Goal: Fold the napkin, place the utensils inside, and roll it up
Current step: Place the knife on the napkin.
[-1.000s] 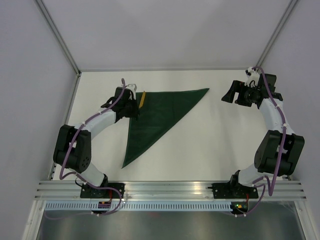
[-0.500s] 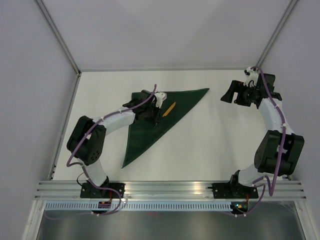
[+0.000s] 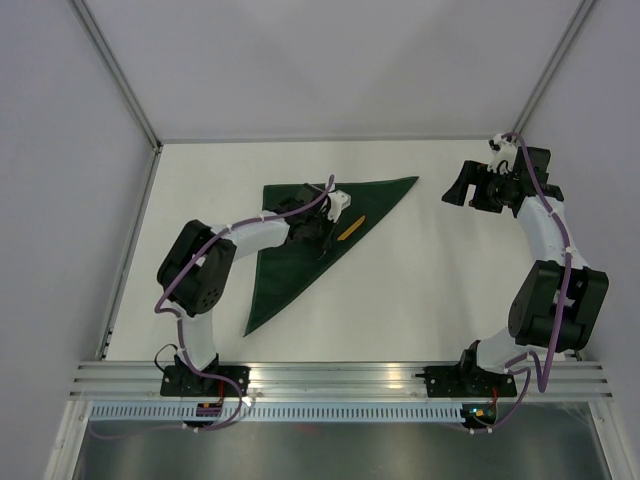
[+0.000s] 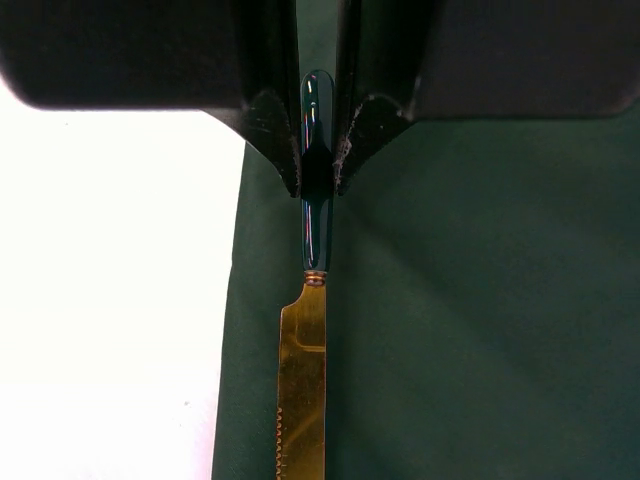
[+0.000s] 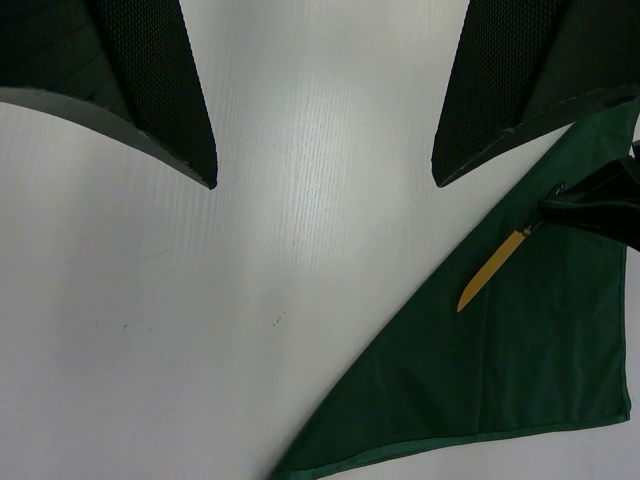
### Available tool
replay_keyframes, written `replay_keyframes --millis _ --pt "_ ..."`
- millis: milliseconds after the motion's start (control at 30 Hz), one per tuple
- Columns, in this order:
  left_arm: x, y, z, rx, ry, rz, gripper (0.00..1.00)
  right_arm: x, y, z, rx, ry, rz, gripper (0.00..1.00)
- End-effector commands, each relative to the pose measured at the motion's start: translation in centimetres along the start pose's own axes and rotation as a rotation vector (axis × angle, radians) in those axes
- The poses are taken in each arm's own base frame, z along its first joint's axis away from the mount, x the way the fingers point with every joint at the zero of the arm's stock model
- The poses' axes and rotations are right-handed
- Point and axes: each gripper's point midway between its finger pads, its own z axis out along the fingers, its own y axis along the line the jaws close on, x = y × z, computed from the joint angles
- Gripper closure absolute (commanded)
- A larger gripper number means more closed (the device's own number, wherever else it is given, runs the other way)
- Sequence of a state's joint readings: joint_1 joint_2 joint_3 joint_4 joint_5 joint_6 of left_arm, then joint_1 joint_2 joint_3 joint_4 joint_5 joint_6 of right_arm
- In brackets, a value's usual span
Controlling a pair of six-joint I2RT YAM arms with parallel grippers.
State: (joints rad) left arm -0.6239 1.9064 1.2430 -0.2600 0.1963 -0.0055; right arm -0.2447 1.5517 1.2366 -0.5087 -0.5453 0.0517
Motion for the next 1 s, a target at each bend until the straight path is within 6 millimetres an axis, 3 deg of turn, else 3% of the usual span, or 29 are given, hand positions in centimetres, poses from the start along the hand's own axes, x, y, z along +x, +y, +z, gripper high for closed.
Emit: replay_keyframes --millis 0,300,967 --pt "-1.2 -1.2 0.2 0.038 -0.026 0.036 0.98 -0.8 0.0 -0.1 0.012 -0.024 -0.006 0.08" --pt "-0.7 -2.2 0.7 0.053 -0.018 0.026 0.98 -0.6 -0.1 0.0 0.015 -0.019 -0.003 0.08" --pt "1.4 -2.5 1.8 0.059 0.015 -0.014 0.98 -0.4 -0.2 0.1 0.018 -0.013 0.002 0.07"
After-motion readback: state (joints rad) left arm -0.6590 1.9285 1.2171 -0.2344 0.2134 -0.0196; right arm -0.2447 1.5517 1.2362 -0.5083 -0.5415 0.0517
